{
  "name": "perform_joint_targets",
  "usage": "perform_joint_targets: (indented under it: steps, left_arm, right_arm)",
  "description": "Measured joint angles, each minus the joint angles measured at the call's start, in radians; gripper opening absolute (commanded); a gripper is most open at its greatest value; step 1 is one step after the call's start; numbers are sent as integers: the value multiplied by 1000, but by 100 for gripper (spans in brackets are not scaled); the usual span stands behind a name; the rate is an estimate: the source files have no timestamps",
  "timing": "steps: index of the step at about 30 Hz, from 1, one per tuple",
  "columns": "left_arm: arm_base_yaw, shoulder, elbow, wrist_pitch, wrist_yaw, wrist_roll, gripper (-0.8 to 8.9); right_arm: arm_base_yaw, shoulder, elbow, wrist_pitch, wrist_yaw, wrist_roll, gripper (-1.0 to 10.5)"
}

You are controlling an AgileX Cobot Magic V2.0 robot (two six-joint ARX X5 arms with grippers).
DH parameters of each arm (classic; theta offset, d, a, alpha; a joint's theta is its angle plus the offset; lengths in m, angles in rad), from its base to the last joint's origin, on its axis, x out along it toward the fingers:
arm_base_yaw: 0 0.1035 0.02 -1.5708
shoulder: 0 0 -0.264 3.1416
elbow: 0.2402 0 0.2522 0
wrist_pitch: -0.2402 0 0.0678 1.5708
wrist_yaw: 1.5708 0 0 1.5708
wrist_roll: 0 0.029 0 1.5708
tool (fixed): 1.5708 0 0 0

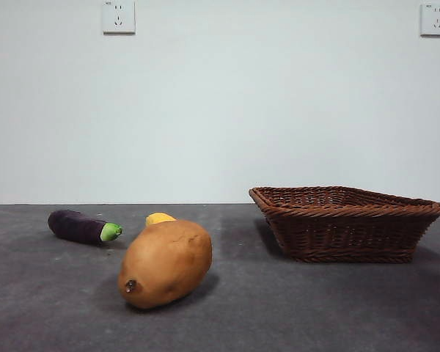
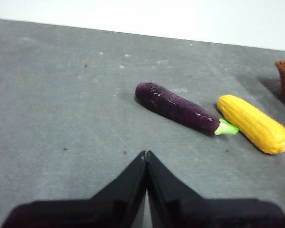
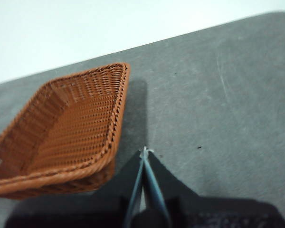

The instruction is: Help me put the vegetables on the table into the basket

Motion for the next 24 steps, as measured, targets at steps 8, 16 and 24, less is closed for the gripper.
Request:
perform_joint_targets:
  steps: [8,16,24]
  left_arm:
    - [0,77,134,-10,29,-85,-6]
    - [0,319,358,-8,154,-93,-6]
    - [0,638,557,-8,373,-98,-4]
  right_arm:
    - [0,26,95,-3,-4,119,-8]
    - [0,217,284,-13,-25,146,-8]
    - [0,528,540,-151,-183,146,-3]
